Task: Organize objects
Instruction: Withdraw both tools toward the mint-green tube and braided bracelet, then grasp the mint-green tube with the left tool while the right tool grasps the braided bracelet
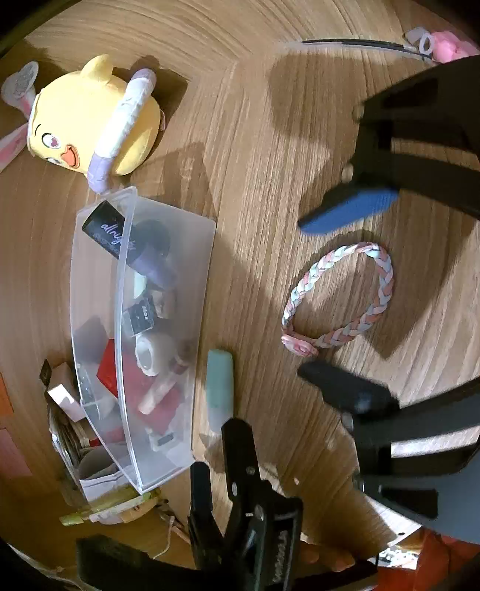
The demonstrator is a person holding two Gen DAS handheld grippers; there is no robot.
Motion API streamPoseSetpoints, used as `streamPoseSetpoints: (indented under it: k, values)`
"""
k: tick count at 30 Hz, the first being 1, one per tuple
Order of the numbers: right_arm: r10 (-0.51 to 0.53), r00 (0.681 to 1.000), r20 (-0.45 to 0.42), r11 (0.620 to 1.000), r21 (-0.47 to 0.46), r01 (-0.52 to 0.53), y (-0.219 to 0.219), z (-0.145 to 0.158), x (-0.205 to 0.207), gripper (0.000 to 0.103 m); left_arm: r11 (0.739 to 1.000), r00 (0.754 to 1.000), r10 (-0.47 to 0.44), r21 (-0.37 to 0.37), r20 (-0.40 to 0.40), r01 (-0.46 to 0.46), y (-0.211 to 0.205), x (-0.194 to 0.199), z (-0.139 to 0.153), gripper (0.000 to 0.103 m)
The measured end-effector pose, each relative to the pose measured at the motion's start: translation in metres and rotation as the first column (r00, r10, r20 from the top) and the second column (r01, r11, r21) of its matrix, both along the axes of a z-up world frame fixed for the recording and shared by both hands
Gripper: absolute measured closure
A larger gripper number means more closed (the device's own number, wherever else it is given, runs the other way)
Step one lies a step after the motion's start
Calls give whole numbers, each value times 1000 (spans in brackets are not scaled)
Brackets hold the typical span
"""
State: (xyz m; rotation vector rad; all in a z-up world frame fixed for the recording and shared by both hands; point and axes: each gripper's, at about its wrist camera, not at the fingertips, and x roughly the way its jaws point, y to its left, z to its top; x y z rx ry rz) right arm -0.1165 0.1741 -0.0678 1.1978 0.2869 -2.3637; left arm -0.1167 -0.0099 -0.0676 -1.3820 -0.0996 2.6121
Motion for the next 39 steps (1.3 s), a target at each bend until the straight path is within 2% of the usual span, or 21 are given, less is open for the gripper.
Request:
streamPoseSetpoints:
  k: [3,5,14,19,20,22,24,26,28,34,39]
  values:
    - [27,1000,-11,1000,-9,-27,1,2,2,78,999,999,-16,30,33,15,2,-6,-3,5]
    - [37,999,-3,999,-36,-37,5,2,2,90,999,999,-27,24,39,26,6,-10,-4,5]
    - [10,999,-51,996,-85,-14,16,15,2,93,995,996,-82,-58,27,83,31,-25,-6,5]
    - [18,999,-31,993,-120,-21,21,19,0,92,992,995,-101,-72,10,101,38,-25,-9,6]
    - [16,1000,-25,992,-125,-19,21,19,-1,92,991,995,-102,-84,4,102,40,-24,-9,8]
    - [16,1000,-3,991,-130,-17,22,19,-3,86,988,993,-113,-111,-11,111,43,-21,-8,25]
    - [10,1000,6,989,-149,-9,24,20,-5,64,984,991,-130,-129,-22,126,46,-18,-7,33]
    - [5,1000,-3,988,-156,-5,25,20,-5,50,983,990,-139,-129,-29,134,47,-16,-7,38]
    - [2,1000,-20,989,-146,-5,25,21,-3,49,982,989,-141,-128,-37,135,46,-14,-6,48]
    - [29,1000,-8,993,-115,-29,14,15,-3,49,989,993,-108,-105,-50,102,33,-10,-3,71]
    - [76,997,0,993,-95,-75,-3,12,-2,49,995,996,-81,-61,-38,78,24,-7,-4,79]
